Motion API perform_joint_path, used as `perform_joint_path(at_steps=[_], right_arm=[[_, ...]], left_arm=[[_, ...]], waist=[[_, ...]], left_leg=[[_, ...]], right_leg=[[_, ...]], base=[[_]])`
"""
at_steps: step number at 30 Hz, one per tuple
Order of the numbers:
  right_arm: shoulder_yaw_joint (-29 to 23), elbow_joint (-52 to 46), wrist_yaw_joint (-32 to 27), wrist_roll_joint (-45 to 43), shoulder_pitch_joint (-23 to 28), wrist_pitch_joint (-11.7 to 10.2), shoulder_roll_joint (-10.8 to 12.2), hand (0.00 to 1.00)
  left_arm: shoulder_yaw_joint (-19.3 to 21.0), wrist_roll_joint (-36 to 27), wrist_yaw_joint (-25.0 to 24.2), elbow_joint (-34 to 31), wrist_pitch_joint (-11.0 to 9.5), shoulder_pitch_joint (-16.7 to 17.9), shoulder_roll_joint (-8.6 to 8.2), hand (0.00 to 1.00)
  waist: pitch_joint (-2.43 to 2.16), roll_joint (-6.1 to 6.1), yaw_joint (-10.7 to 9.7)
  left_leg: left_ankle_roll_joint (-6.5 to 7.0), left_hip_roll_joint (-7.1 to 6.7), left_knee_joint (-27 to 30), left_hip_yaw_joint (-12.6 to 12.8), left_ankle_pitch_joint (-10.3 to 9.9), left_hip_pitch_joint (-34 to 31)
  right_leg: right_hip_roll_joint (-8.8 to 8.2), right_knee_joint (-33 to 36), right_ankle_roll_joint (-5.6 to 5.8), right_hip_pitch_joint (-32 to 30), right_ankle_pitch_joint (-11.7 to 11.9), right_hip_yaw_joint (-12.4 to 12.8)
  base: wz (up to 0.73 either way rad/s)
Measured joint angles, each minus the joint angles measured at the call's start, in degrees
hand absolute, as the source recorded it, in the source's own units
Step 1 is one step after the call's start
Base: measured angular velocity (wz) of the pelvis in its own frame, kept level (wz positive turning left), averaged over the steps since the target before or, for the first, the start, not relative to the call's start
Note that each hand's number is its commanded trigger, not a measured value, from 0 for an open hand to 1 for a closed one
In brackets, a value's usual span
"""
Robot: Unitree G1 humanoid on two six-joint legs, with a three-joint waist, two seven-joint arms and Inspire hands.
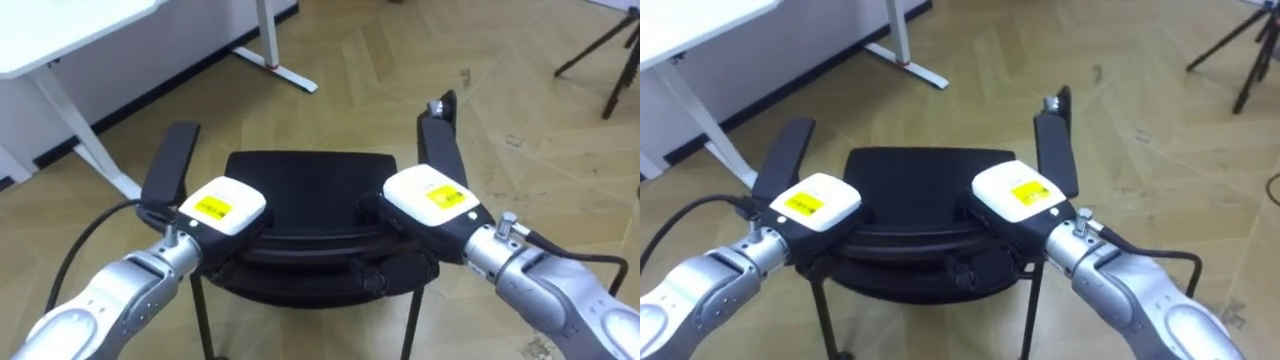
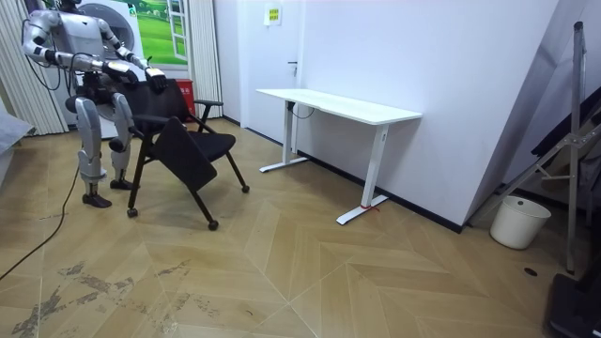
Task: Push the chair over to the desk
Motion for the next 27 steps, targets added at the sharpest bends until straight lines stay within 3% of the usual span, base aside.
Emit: perform_joint_path(at_steps=[8, 27], right_arm=[[0.31, 0.02, -0.63, 0.09, 0.57, -1.61, -0.59, 1.00], [0.77, 0.26, -1.84, 1.17, 1.04, -2.66, -0.97, 1.00]], left_arm=[[-0.49, 0.00, -0.02, -0.36, -0.21, 0.05, 0.83, 1.00], [-1.08, 0.07, 1.02, -1.30, 0.30, 0.87, 1.59, 1.00]], waist=[[0.05, -0.26, 0.16], [0.04, -0.04, 0.25]], left_leg=[[0.05, -0.26, 0.33, -1.01, 0.00, -0.25], [0.05, -0.25, 0.29, -1.19, 0.00, 0.03]], right_leg=[[-0.22, 0.05, 0.00, 0.50, 0.00, -0.67], [-0.15, -0.03, 0.00, 0.99, 0.00, -0.56]], base=[[0.08], [0.02]])
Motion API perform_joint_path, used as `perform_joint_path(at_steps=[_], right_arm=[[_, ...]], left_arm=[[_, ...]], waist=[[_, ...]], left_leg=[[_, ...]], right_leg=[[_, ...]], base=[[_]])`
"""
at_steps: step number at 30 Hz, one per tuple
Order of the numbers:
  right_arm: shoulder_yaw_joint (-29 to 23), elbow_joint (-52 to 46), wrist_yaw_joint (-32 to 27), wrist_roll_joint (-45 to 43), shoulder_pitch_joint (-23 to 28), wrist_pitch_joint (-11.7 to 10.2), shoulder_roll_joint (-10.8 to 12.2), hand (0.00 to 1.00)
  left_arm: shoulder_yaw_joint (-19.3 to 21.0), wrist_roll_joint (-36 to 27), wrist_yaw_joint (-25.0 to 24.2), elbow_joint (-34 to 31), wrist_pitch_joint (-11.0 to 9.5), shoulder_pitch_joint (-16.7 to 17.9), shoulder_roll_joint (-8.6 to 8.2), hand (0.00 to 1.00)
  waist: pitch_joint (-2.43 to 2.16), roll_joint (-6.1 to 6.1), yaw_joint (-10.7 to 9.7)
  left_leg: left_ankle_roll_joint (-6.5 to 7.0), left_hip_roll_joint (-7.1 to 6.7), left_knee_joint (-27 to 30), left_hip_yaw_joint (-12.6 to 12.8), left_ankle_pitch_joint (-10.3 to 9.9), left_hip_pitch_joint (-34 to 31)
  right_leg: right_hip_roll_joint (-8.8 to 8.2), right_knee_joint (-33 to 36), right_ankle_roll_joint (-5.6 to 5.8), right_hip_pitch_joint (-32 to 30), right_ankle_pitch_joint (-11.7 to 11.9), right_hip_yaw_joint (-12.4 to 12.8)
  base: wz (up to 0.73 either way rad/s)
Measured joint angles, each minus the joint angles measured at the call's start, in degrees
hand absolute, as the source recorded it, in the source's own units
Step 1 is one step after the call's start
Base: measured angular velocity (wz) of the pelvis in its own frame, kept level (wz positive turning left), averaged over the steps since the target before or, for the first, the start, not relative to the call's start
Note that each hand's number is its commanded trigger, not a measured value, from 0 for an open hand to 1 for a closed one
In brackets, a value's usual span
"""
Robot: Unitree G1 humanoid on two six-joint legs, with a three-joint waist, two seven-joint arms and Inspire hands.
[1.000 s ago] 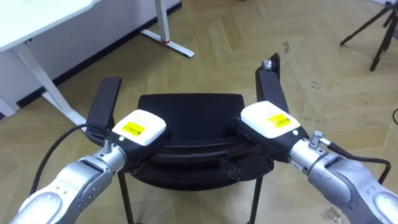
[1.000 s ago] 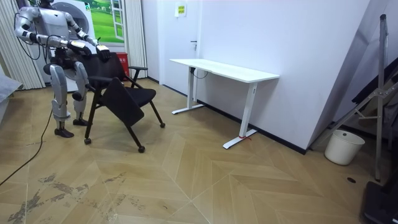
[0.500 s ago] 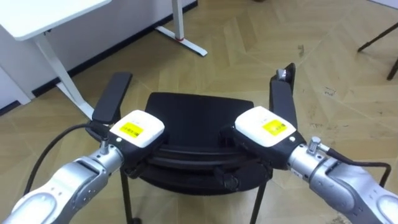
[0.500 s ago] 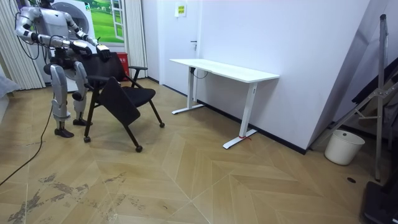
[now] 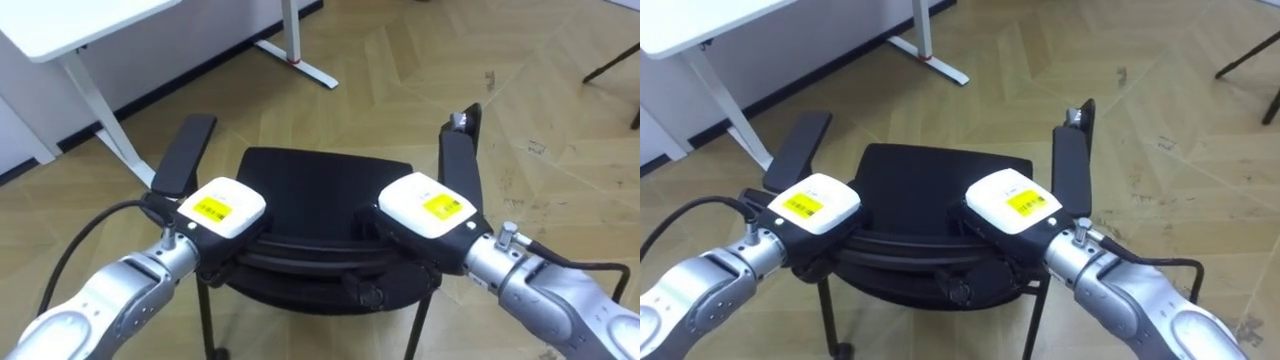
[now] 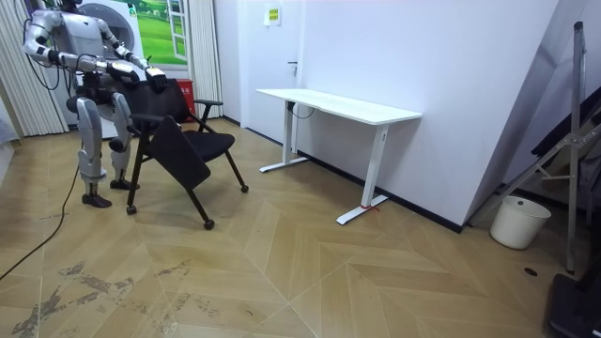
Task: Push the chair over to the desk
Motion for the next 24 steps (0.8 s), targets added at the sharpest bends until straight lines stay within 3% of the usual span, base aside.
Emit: perform_joint_path(at_steps=[16, 20, 24], right_arm=[[0.02, 1.02, -0.04, -0.26, -0.15, 0.03, 1.15, 1.00], [0.02, 2.50, -1.14, -0.75, -0.18, -0.45, 2.22, 1.00], [0.00, 3.84, -2.22, -0.79, -0.32, -1.48, 2.63, 1.00]], left_arm=[[-0.14, 1.14, 0.02, -0.07, 0.67, 0.48, -0.12, 1.00], [-0.27, 1.62, 0.16, 0.10, 1.28, 0.59, -0.38, 1.00], [0.03, 1.57, 0.17, 0.15, 1.04, 1.06, -0.46, 1.00]], waist=[[0.00, -0.22, -0.11], [0.24, -0.09, -0.23], [0.40, 0.08, 0.00]], left_leg=[[-0.10, 0.33, 0.62, 0.45, -0.15, 0.27], [-0.34, 1.13, 2.55, 0.59, -1.23, 0.04], [-0.51, 1.81, 4.76, 1.67, -2.47, 0.04]], right_leg=[[0.21, -0.71, 0.00, 0.40, 0.00, -0.28], [0.64, 0.36, -0.05, 0.55, -0.17, -1.36], [0.67, 4.31, -0.53, -0.74, -1.95, -1.64]], base=[[0.00], [-0.01], [-0.10]])
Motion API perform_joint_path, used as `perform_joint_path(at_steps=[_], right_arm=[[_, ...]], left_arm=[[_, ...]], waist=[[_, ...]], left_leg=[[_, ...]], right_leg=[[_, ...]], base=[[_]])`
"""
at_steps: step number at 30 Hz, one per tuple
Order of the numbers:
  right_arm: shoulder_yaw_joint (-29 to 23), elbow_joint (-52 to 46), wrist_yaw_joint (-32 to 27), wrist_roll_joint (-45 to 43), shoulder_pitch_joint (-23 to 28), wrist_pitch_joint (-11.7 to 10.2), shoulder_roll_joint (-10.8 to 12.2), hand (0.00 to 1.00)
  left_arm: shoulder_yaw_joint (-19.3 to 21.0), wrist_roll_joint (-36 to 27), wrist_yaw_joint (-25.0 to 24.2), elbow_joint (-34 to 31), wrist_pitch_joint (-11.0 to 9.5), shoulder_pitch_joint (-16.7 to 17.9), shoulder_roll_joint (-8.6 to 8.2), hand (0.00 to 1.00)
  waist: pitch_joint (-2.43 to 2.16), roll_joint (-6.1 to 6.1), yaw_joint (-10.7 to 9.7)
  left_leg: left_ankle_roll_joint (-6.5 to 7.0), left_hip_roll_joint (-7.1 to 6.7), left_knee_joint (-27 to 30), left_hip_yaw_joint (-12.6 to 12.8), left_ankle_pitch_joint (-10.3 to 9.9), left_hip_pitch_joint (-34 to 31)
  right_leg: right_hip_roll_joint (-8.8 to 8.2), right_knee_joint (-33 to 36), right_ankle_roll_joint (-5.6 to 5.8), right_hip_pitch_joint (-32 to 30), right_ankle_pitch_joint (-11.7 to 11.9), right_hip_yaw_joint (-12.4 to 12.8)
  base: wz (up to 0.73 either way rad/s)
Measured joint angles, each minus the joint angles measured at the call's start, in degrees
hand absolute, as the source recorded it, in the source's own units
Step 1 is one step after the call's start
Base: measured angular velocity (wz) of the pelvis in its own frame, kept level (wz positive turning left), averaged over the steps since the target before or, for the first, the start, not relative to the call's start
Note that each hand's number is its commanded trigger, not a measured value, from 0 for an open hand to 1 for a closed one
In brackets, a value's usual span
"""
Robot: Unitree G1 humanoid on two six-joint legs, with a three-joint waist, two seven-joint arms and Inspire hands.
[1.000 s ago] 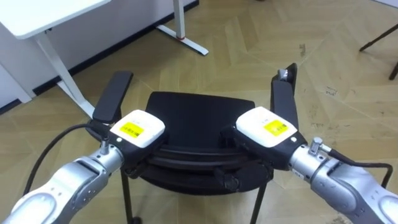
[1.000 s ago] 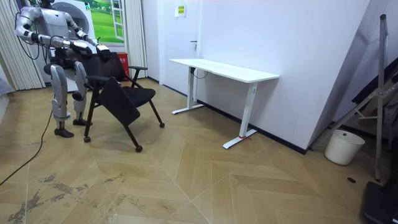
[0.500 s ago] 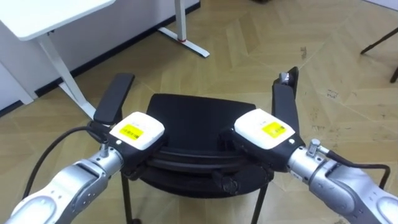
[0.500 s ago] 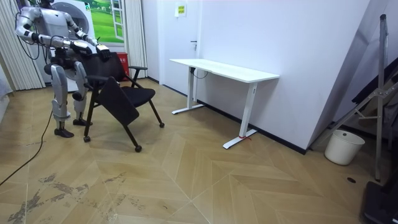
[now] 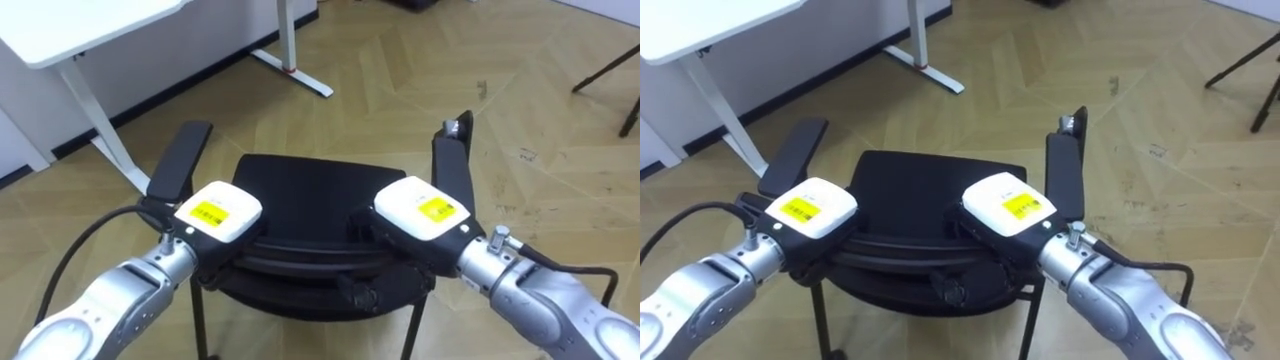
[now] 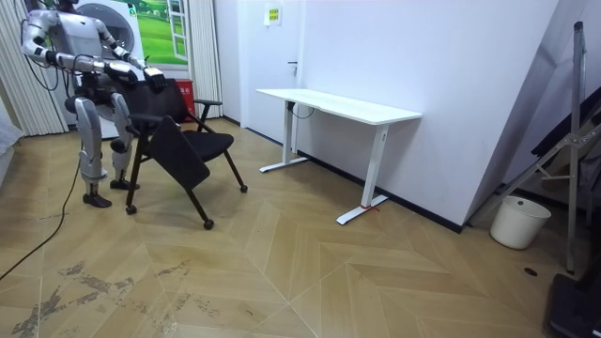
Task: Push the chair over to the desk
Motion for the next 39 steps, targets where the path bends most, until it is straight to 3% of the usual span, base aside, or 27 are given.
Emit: perform_joint_path(at_steps=[4, 6, 11, 14, 16, 17, 18, 19, 20, 21, 22, 24, 28, 30, 32, 34, 36, 38, 39], right_arm=[[-0.08, 0.57, -0.51, -0.06, -0.15, -0.71, 0.21, 1.00], [-0.11, 1.09, -1.62, -0.78, 0.02, -1.02, 0.75, 1.00], [-0.38, 2.32, -2.97, -1.22, 0.48, -2.72, 1.03, 1.00], [-0.77, 2.57, -3.54, -1.48, 1.04, -3.74, 0.70, 1.00], [-1.02, 2.27, -3.41, -1.55, 0.88, -4.04, 0.32, 1.00], [-1.11, 2.51, -3.43, -1.55, 0.87, -4.21, 0.21, 1.00], [-1.13, 2.80, -3.57, -1.47, 0.89, -4.55, -0.13, 1.00], [-1.20, 2.76, -3.86, -1.37, 0.91, -4.77, -0.64, 1.00], [-1.81, 2.50, -4.41, -1.05, 1.29, -5.60, -1.66, 1.00], [-2.18, 2.51, -4.60, -0.37, 1.65, -6.37, -2.50, 1.00], [-2.19, 2.35, -4.81, -0.04, 1.97, -6.46, -2.94, 1.00], [-2.18, 2.11, -5.61, 0.71, 2.17, -6.49, -3.19, 1.00], [-2.38, 2.12, -6.09, 1.02, 2.09, -6.48, -2.87, 1.00], [-2.64, 1.91, -5.81, 1.45, 1.97, -6.43, -2.91, 1.00], [-2.83, 1.51, -5.47, 1.65, 1.92, -6.43, -2.93, 1.00], [-2.91, 1.26, -5.01, 2.04, 1.89, -6.43, -3.00, 1.00], [-2.89, 1.10, -4.27, 2.76, 2.16, -6.50, -3.08, 1.00], [-2.88, 0.78, -3.79, 3.05, 2.27, -6.60, -3.00, 1.00], [-2.87, 0.79, -3.74, 3.19, 2.24, -6.75, -2.77, 1.00]], left_arm=[[0.51, -0.49, 0.13, 0.30, -0.56, 0.09, 0.11, 1.00], [0.74, -0.55, 0.10, 0.90, -0.61, 0.04, -0.21, 1.00], [0.77, -1.71, 0.02, 1.54, -0.60, 0.70, -0.40, 1.00], [1.02, -1.75, 0.01, 1.53, -0.58, 1.82, -1.21, 1.00], [1.14, -1.94, 0.01, 1.55, -0.58, 1.99, -1.56, 1.00], [1.20, -1.85, 0.04, 2.01, -0.62, 2.08, -2.13, 1.00], [1.22, -1.98, 0.27, 2.36, -1.15, 2.23, -2.40, 1.00], [1.22, -2.19, 0.33, 2.35, -1.48, 2.13, -2.44, 1.00], [1.21, -2.27, 0.36, 2.26, -2.30, 1.83, -2.63, 1.00], [1.24, -2.25, 0.43, 2.04, -2.88, 1.91, -2.87, 1.00], [1.27, -2.26, 0.43, 1.96, -3.31, 1.94, -2.84, 1.00], [1.74, -2.89, 0.43, 1.20, -3.93, 1.79, -1.97, 1.00], [2.65, -2.83, 0.44, 0.95, -4.53, 1.11, -1.79, 1.00], [2.89, -2.85, 0.44, 0.78, -5.15, 0.72, -1.50, 1.00], [3.39, -3.04, 0.44, 0.83, -5.69, 0.64, -1.49, 1.00], [3.70, -3.11, 0.44, 0.92, -6.31, 0.60, -1.39, 1.00], [3.75, -3.14, 0.44, 1.36, -7.06, 0.61, -1.40, 1.00], [3.86, -3.22, 0.45, 1.40, -7.51, 0.60, -1.10, 1.00], [3.96, -3.23, 0.47, 1.38, -7.70, 0.38, -0.75, 1.00]], waist=[[0.11, 0.27, 0.01], [0.16, 0.31, -0.33], [0.15, 0.55, -0.65], [-0.15, 1.26, -0.81], [-0.19, 1.59, -1.40], [0.24, 0.93, -1.44], [0.07, 0.73, -1.49], [0.06, 0.72, -1.91], [0.11, 0.57, -2.37], [0.04, 0.40, -1.70], [-0.05, 0.31, -1.28], [-0.55, 0.58, -1.45], [-0.63, -0.89, -1.83], [-0.44, -1.29, -2.08], [-0.44, -1.27, -2.30], [-0.21, -1.22, -3.37], [0.19, -0.52, -4.25], [0.39, 0.34, -4.95], [0.57, 0.72, -5.13]], left_leg=[[-0.44, 0.72, 4.40, 0.57, -2.04, -1.56], [-0.96, 1.83, 10.18, 2.43, -3.10, -3.68], [-1.09, 4.32, 23.33, 4.57, -3.17, -8.64], [-1.24, 5.31, 25.79, 4.88, -3.06, -9.24], [-2.33, 5.31, 26.94, 4.57, -2.26, -10.39], [-2.82, 5.15, 29.18, 4.11, -0.68, -12.10], [-2.97, 3.88, 27.26, 2.80, -1.72, -13.61], [-2.89, 2.77, 24.11, 1.96, -2.25, -14.43], [-2.64, 1.83, 17.09, 1.47, -1.70, -16.05], [-2.40, 0.64, 11.84, 1.43, 1.68, -16.62], [-2.37, 0.16, 10.77, 1.36, 2.99, -16.62], [0.56, -0.17, 10.05, 3.23, 5.24, -15.76], [3.01, -2.19, 10.78, 4.29, 3.75, -15.34], [4.53, -3.22, 11.67, 5.30, 1.71, -14.90], [5.54, -4.16, 12.25, 5.88, 0.61, -14.60], [6.58, -5.08, 12.86, 6.20, -0.41, -13.86], [7.48, -5.77, 13.06, 6.27, -1.67, -12.19], [7.88, -5.64, 13.89, 6.23, -2.72, -11.81], [8.27, -5.67, 14.13, 6.21, -3.24, -11.79]], right_leg=[[-0.24, 3.81, -0.53, -1.32, -2.44, -1.37], [-0.26, 6.05, -0.82, -1.67, -4.26, -1.57], [-0.71, 12.48, -1.79, -3.33, -8.79, -1.63], [-0.86, 14.19, -2.77, -3.53, -10.02, -1.14], [-0.94, 14.86, -2.99, -4.24, -10.14, -0.91], [-1.25, 15.04, -2.83, -4.22, -9.89, -0.37], [-1.72, 15.10, -3.07, -3.97, -10.09, 0.37], [-1.76, 14.97, -3.07, -4.16, -10.16, 0.64], [-2.40, 15.00, -2.50, -5.10, -10.47, 0.85], [-2.86, 15.07, -1.29, -5.49, -11.04, 2.26], [-2.90, 15.05, -0.99, -5.56, -11.08, 3.41], [-3.73, 14.74, 0.64, -5.50, -10.74, 3.55], [-5.76, 15.19, 1.86, -5.06, -10.81, 3.95], [-7.18, 19.97, 2.69, -6.65, -10.70, 4.97], [-8.78, 27.47, 3.28, -10.00, -9.29, 5.25], [-9.92, 36.72, 3.22, -14.55, -5.01, 6.95], [-10.39, 46.20, 1.97, -19.47, 4.19, 8.89], [-10.08, 50.35, 1.82, -22.27, 9.14, 9.59], [-9.60, 51.79, 1.83, -24.16, 8.93, 9.62]], base=[[-0.02], [0.10], [0.07], [-0.03], [0.05], [0.00], [0.05], [0.20], [0.07], [-0.11], [-0.30], [-0.19], [-0.06], [-0.16], [-0.11], [0.05], [0.03], [-0.07], [0.00]])
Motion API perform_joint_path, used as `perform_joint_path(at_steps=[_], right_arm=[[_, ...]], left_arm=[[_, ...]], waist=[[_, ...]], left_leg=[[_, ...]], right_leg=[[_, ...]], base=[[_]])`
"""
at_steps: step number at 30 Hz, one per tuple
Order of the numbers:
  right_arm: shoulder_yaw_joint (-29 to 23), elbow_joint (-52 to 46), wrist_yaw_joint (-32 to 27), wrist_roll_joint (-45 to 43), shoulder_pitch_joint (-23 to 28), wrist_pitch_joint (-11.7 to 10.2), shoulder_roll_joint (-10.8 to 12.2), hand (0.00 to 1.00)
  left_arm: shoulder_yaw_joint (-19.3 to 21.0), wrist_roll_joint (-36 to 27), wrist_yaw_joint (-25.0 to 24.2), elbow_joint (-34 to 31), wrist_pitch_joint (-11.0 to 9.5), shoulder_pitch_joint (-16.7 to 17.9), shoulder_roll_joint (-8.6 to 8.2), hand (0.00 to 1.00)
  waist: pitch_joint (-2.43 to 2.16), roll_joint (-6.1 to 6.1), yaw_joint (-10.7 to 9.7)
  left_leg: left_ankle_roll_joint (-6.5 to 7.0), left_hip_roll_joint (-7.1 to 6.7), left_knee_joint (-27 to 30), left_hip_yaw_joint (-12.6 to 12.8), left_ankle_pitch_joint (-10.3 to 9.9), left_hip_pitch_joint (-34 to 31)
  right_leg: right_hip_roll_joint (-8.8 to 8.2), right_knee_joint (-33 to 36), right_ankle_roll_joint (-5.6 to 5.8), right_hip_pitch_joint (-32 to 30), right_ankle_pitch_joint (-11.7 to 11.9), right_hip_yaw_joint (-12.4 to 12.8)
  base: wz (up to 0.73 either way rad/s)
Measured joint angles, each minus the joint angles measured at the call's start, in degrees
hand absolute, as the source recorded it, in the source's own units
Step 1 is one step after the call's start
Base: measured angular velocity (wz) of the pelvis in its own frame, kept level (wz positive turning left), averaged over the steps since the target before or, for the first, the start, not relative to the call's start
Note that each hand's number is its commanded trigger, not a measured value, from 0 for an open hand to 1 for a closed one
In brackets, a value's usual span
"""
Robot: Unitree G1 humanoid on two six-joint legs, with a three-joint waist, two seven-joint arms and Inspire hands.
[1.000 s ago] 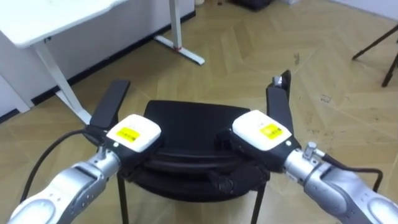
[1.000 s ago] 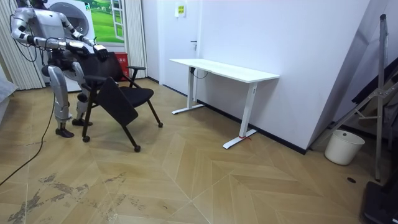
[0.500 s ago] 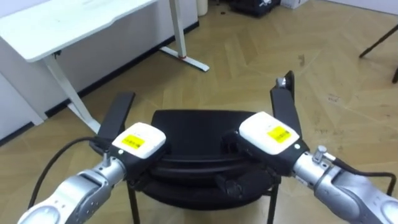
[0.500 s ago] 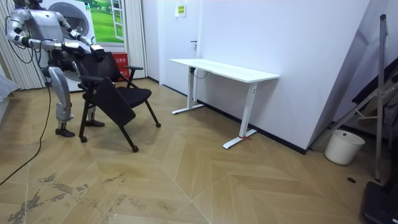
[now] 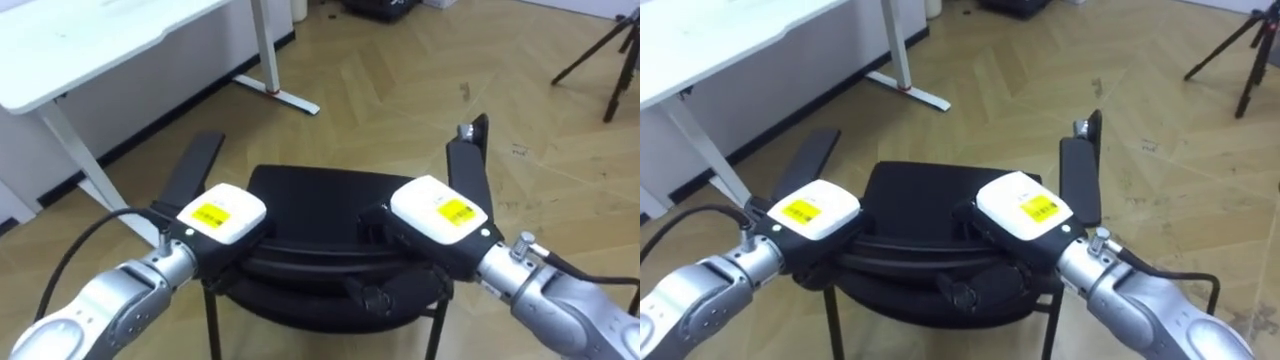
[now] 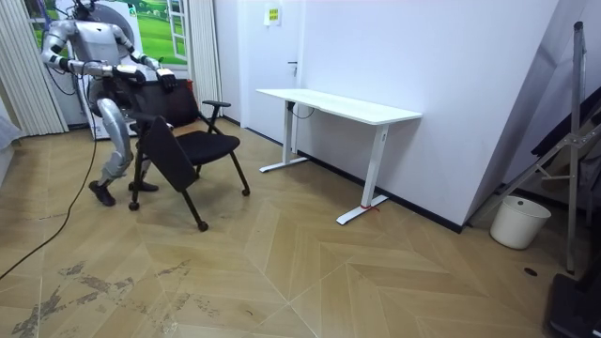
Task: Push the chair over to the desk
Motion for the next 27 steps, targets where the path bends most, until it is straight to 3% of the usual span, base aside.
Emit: perform_joint_path(at_steps=[2, 5, 6, 7, 9, 10, 11, 13, 15, 16, 17, 18, 19, 20, 21, 22, 23, 25, 27], right_arm=[[-0.05, 0.17, 0.05, 0.60, -0.11, -0.53, 0.00, 1.00], [-0.03, -0.10, -0.09, 1.93, 0.50, -0.86, -0.17, 1.00], [-0.33, -0.14, -0.36, 1.85, 0.79, -0.88, -0.03, 1.00], [-0.55, -0.09, -0.37, 1.83, 0.78, -0.88, -0.14, 1.00], [-1.43, -0.12, -0.58, 1.83, 0.82, -0.90, 0.09, 1.00], [-1.44, -0.17, -0.56, 1.83, 0.75, -0.90, 0.08, 1.00], [-1.43, -0.23, -0.54, 2.00, 0.80, -0.95, 0.05, 1.00], [-1.17, -0.35, -0.19, 2.01, 1.45, -1.04, 0.23, 1.00], [-0.39, -0.41, -0.06, 2.46, 2.97, -1.05, 0.25, 1.00], [-0.01, -0.42, -0.05, 2.67, 3.36, -1.05, 0.26, 1.00], [0.49, -0.45, 0.00, 2.79, 3.99, -1.05, 0.21, 1.00], [0.71, -0.50, 0.28, 2.85, 4.69, -1.01, 0.62, 1.00], [0.78, -0.47, 0.39, 2.80, 4.96, -0.87, 0.99, 1.00], [0.81, -0.29, 0.39, 2.64, 5.42, -0.35, 2.50, 1.00], [0.07, -0.23, 0.31, 2.70, 5.50, -0.30, 3.13, 1.00], [-0.18, -0.27, 0.39, 2.72, 5.38, -0.30, 3.39, 1.00], [-0.72, -0.46, 0.45, 3.27, 5.10, -0.27, 3.08, 1.00], [-0.79, -0.74, 0.39, 4.17, 5.43, 0.64, 3.33, 1.00], [-0.90, -2.06, 0.32, 3.85, 5.16, 0.69, 2.25, 1.00]], left_arm=[[0.02, 0.00, 0.02, 0.12, -0.18, -0.77, 0.24, 1.00], [0.47, 0.02, 0.27, 0.14, -1.14, -0.92, 0.60, 1.00], [0.55, 0.02, 0.36, 0.18, -1.25, -0.92, 0.53, 1.00], [0.55, 0.02, 0.64, 0.16, -1.33, -1.01, 0.44, 1.00], [0.53, 0.43, 0.79, 0.09, -1.18, -2.23, 0.26, 1.00], [0.53, 0.46, 0.82, 0.09, -1.08, -2.40, 0.21, 1.00], [0.53, 0.50, 0.89, 0.07, -0.86, -2.60, 0.10, 1.00], [0.15, 0.61, 0.99, 0.27, -0.71, -2.41, 0.05, 1.00], [-1.07, 1.61, 1.00, 0.29, -0.70, -2.10, 0.37, 1.00], [-1.14, 1.68, 1.02, 0.28, -0.69, -1.72, 0.44, 1.00], [-1.16, 1.71, 1.05, 0.18, -0.76, -1.06, 0.57, 1.00], [-1.16, 2.06, 1.15, -0.02, -0.76, -0.33, 0.61, 1.00], [-1.16, 2.56, 1.15, -0.13, -0.76, -0.13, 0.71, 1.00], [-1.25, 2.92, 1.15, -0.18, -0.70, -0.22, 0.99, 1.00], [-1.44, 2.82, 1.15, -0.42, -0.77, -1.58, 1.45, 1.00], [-1.36, 2.82, 1.24, -0.57, -0.70, -2.08, 1.55, 1.00], [-1.13, 2.79, 1.42, -1.04, -0.66, -3.01, 1.77, 1.00], [-1.05, 2.80, 1.44, -0.94, -0.72, -3.36, 1.72, 1.00], [-1.03, 2.79, 1.99, -0.79, -0.40, -2.71, 1.11, 1.00]], waist=[[0.08, 0.14, -0.39], [0.37, 1.03, -0.41], [-0.12, 1.16, -0.19], [-0.17, 1.17, -0.17], [-0.30, 1.02, 0.28], [-0.32, 1.06, 0.38], [-0.32, 1.08, 0.25], [-0.27, 0.96, -0.02], [-0.27, 0.71, -0.36], [-0.31, 0.67, -0.18], [-0.76, 0.69, 0.29], [-1.19, 0.76, 0.16], [-1.44, 0.39, 0.14], [-1.64, -0.29, 0.45], [-1.26, -0.87, -0.10], [-1.21, -0.96, 0.33], [-1.25, -1.49, 0.55], [-1.28, -1.55, 0.19], [-0.44, 1.32, 0.99]], left_leg=[[0.61, 0.04, 0.04, -0.03, -0.49, 0.21], [1.11, 0.07, -0.03, 0.02, -1.60, 1.00], [1.52, 0.10, -0.15, -0.01, -1.81, 1.07], [1.56, 0.09, -0.25, 0.00, -1.87, 1.07], [1.60, -0.04, -0.61, -0.09, -2.11, 1.08], [1.46, -0.08, -0.61, -0.18, -2.29, 1.14], [1.25, -0.21, -0.81, -0.74, -2.78, 1.68], [-0.02, -0.40, -2.08, -1.48, -3.49, 3.98], [-5.18, -0.25, -2.57, -3.19, -5.86, 7.18], [-7.01, -0.08, -2.77, -3.25, -6.57, 8.07], [-9.56, 0.60, -3.05, -3.25, -7.77, 9.73], [-13.17, 1.31, -3.21, -3.74, -8.73, 11.23], [-14.92, 1.75, -2.91, -4.08, -8.67, 11.84], [-16.84, 2.99, 0.91, -4.33, -8.17, 11.38], [-13.04, 7.94, 8.68, -4.09, -9.33, 8.16], [-12.47, 11.01, 10.95, -4.47, -9.78, 6.99], [-14.33, 13.88, 13.16, -6.48, -11.20, 5.75], [-14.41, 13.99, 15.32, -4.60, -11.93, 6.03], [-13.62, 15.22, 18.52, -3.08, -10.20, 6.08]], right_leg=[[1.38, 0.84, 0.12, -3.16, -2.08, -0.21], [4.25, -6.28, 0.06, -6.03, -4.44, -2.28], [5.81, -10.14, 0.19, -5.74, -4.76, -3.60], [6.84, -13.05, 0.03, -5.32, -5.03, -4.13], [10.77, -26.48, -1.23, -4.12, -6.04, -4.85], [11.63, -29.25, -1.51, -4.08, -5.86, -4.92], [12.95, -33.89, -2.62, -3.89, -5.10, -5.45], [14.09, -37.97, -4.09, -2.26, -3.50, -6.36], [15.34, -40.35, -6.12, 1.48, -1.71, -7.74], [15.68, -40.50, -6.75, 2.49, -1.38, -7.79], [16.68, -41.18, -8.27, 4.30, -0.49, -7.95], [17.17, -42.21, -9.06, 6.74, -0.56, -9.74], [17.00, -43.16, -9.41, 7.98, -0.56, -10.46], [16.39, -44.53, -9.83, 9.56, -1.04, -11.39], [16.73, -43.45, -10.46, 9.44, -2.99, -12.37], [17.03, -41.60, -10.58, 8.73, -4.23, -12.52], [17.18, -36.09, -10.01, 6.36, -7.24, -12.69], [16.93, -32.85, -9.66, 6.18, -10.07, -14.84], [17.30, -33.90, -10.21, 8.14, -11.00, -15.82]], base=[[0.07], [-0.01], [-0.12], [-0.06], [0.02], [0.11], [0.21], [0.29], [0.28], [0.09], [-0.07], [-0.07], [0.09], [0.43], [0.45], [0.26], [0.03], [-0.03], [-0.34]])
